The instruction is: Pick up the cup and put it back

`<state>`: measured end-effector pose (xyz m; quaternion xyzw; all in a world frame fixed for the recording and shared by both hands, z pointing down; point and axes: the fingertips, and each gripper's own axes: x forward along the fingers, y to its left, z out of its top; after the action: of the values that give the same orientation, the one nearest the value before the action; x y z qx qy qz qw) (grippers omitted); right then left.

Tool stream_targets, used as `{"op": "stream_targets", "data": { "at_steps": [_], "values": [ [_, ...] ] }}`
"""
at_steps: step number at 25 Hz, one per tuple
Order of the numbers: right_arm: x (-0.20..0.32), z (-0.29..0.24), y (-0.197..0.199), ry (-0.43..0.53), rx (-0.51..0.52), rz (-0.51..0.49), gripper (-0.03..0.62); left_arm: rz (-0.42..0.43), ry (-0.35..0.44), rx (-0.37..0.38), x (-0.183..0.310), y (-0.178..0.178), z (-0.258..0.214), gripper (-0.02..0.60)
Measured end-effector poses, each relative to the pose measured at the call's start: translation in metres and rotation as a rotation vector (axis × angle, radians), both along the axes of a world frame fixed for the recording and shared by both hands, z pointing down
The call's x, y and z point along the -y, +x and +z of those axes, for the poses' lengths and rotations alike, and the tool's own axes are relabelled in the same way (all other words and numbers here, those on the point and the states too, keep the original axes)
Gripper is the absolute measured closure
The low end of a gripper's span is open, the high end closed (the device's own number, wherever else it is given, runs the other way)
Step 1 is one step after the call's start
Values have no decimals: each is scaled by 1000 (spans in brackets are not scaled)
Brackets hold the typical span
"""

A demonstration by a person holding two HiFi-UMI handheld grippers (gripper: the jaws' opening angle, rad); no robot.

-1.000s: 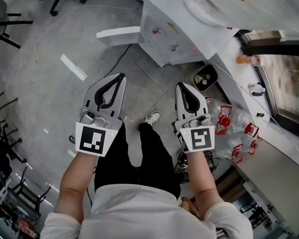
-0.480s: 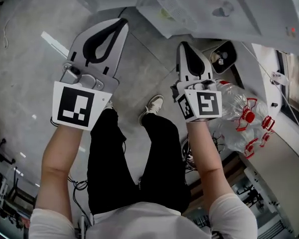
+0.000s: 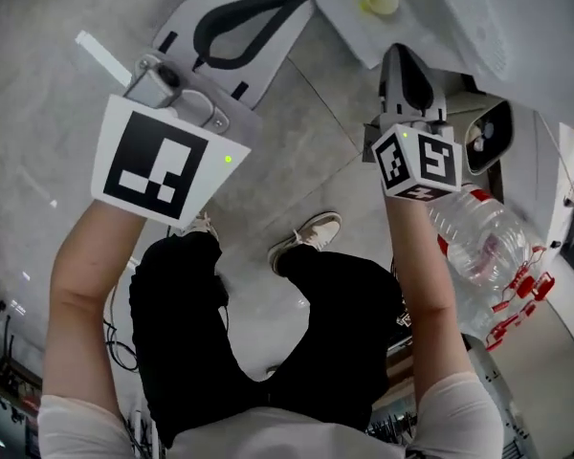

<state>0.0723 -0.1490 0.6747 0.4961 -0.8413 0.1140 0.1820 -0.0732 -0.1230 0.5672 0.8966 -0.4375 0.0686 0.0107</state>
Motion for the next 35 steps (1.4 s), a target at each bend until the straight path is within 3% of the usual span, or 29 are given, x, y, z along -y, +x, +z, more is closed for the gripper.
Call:
{"op": "stream_targets", "data": {
  "at_steps": [5,11,16,21,27,30,35],
  "values": [
    [31,71,8,53,-27,2,574,-4,-79,-11,26,2,88,558],
    [57,127,22,82,-36,-18,574,50,-106,-21,53,29,141,558],
    [61,168,21,16,-28,-34,572,120,-89,37,53,46,160,558],
    [61,180,24,44,-83,-13,572,96,-130,-35,50,52,166,558],
    [73,184,16,65,-108,-18,571,86,-146,-25,39,48,177,558],
    [80,193,20,22,-79,23,509,58,-148,-27,37,44,174,558],
    [95,198,20,9,-64,80,489,53,-143,-36,32,43,161,558]
  ]
}}
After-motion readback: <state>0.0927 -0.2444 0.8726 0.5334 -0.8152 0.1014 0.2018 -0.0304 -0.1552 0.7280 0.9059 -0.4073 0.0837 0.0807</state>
